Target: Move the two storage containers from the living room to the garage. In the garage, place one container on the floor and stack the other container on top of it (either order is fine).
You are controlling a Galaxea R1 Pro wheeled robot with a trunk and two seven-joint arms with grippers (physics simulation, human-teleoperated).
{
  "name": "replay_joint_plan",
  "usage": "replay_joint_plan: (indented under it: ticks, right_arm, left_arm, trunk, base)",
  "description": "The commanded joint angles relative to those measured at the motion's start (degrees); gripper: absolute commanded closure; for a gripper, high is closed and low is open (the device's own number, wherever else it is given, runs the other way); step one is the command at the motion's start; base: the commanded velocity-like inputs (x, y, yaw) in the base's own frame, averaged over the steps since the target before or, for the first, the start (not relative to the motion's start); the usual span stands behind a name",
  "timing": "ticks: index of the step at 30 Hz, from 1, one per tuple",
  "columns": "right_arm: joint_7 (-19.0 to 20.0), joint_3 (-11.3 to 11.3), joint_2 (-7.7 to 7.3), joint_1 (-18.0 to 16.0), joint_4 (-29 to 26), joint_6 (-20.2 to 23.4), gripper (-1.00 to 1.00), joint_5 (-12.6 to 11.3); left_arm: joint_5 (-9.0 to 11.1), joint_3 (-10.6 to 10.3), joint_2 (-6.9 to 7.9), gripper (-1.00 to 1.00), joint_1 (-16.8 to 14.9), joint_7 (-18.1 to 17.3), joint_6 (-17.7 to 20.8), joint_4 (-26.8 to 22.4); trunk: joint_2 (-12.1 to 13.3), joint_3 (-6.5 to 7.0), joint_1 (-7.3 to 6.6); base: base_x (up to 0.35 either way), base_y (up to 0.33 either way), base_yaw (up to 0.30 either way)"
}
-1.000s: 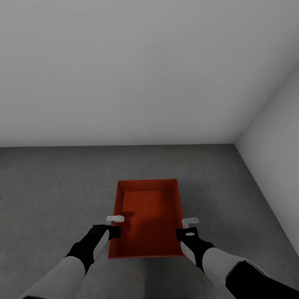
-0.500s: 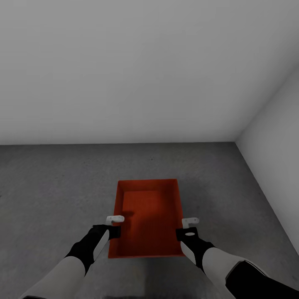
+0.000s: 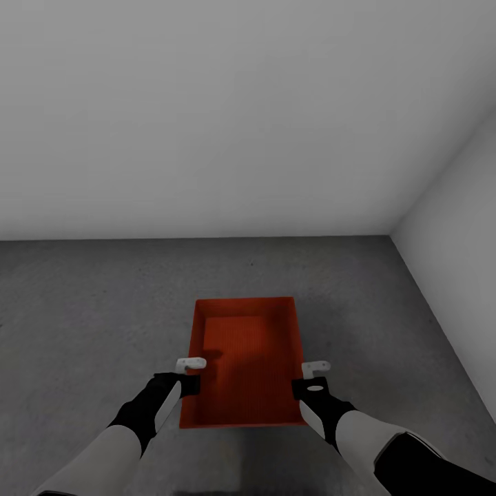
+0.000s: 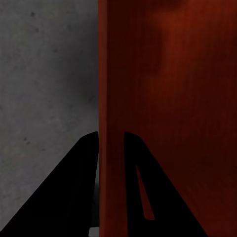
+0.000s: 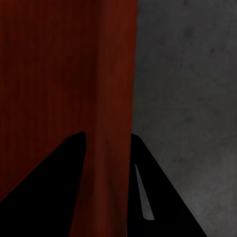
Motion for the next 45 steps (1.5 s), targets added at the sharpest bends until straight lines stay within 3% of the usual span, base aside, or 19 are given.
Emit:
replay_joint_plan:
  ticks: [1, 19, 45]
  right_arm:
    - [-0.55, 0.31, -0.02, -0.01, 1.85, 0.44, 1.00, -1.22]
    - [-0.64, 0.28, -0.10, -0.01, 1.85, 0.13, 1.00, -1.18]
    - [-0.63, 0.32, -0.03, -0.01, 1.87, 0.18, 1.00, -1.21]
  left_arm:
    - [-0.76, -0.36, 0.09, 1.00, -0.04, 0.78, -1.38, -0.22]
    - [-0.76, -0.36, 0.09, 1.00, -0.04, 0.78, -1.45, -0.22]
    - [-0.76, -0.36, 0.09, 1.00, -0.04, 0.78, -1.45, -0.22]
  trunk:
    - [-0.02, -0.03, 0.00]
    - [-0.02, -1.16, 0.00]
    - [-0.02, -1.38, 0.00]
  base:
    - [0.000, 0.000, 0.000]
    - [0.000, 0.000, 0.000]
    - [0.000, 0.000, 0.000]
